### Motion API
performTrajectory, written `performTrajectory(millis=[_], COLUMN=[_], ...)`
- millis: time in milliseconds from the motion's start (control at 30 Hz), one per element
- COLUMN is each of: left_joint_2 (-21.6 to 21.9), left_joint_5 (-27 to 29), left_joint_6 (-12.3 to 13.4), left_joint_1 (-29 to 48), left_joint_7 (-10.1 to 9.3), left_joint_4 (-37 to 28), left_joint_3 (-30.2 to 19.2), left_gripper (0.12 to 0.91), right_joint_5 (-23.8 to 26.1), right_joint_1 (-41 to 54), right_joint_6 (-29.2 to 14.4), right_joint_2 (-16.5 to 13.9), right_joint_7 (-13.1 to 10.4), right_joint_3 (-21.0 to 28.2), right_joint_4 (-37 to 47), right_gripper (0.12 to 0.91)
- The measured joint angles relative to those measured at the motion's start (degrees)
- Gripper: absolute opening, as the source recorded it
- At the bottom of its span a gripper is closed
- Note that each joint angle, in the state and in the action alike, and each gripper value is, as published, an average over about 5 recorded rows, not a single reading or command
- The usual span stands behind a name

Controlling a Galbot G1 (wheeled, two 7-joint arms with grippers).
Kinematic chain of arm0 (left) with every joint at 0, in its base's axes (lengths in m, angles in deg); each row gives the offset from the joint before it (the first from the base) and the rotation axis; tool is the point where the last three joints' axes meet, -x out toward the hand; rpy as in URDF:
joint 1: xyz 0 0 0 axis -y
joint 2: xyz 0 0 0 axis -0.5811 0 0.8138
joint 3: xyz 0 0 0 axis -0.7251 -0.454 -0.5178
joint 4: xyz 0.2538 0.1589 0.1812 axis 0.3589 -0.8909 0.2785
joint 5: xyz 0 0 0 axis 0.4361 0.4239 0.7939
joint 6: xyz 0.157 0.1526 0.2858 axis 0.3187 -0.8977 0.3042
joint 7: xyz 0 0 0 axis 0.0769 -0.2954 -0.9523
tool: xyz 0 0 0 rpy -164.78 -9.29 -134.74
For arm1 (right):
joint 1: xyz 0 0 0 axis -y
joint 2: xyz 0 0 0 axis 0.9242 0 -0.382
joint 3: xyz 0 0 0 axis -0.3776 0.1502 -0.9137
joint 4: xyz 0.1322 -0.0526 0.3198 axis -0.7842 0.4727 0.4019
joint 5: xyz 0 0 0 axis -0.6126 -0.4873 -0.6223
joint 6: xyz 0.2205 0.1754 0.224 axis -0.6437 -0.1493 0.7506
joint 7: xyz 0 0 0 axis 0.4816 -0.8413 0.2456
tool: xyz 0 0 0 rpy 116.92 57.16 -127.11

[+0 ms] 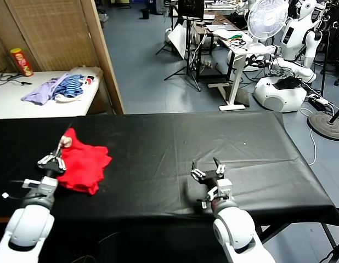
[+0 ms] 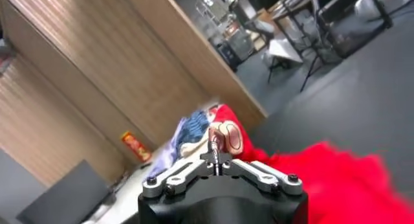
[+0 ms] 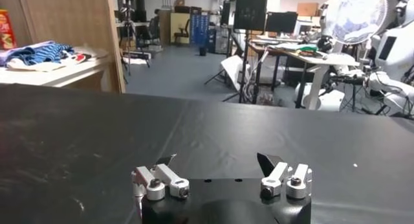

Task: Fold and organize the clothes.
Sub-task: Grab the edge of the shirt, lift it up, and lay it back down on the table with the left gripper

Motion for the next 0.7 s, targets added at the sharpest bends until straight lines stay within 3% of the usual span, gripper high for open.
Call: performTrajectory(millis=[100, 267, 367, 533, 600, 700], left_joint_2=[-1.88, -7.52, -12.14, -18.85, -20.78, -22.72], left_joint_5=[-7.81, -23.03, -26.31, -26.64, -26.63, -26.84], left_joint_6=[-1.24, -2.57, -2.17, -0.50, 0.54, 2.48], left_joint_1=[0.44, 2.35, 3.95, 4.61, 4.65, 5.03], left_joint_7=[-0.53, -3.26, -3.62, -0.47, 1.36, 3.88], left_joint_4=[2.42, 3.40, 2.47, -0.26, -0.97, -1.46], left_joint_3=[-3.73, -11.82, -16.15, -21.28, -22.70, -24.14], left_gripper=[0.145, 0.145, 0.145, 0.153, 0.202, 0.351], right_joint_5=[0.28, 0.38, 0.34, -0.27, -1.17, -3.67], right_joint_1=[-0.52, -1.23, -1.62, -1.81, -1.65, -1.17], right_joint_6=[-0.02, -0.31, -0.54, -0.90, -0.85, -0.30], right_joint_2=[-0.07, -0.32, -0.54, -1.16, -1.48, -1.90], right_joint_7=[0.14, 0.96, 1.97, 4.04, 4.85, 5.93], right_joint_3=[-0.29, -0.92, -1.13, -1.06, -0.84, -0.42], right_joint_4=[-0.16, -0.27, -0.21, 0.05, 0.17, 0.32], right_gripper=[0.798, 0.798, 0.798, 0.798, 0.798, 0.798])
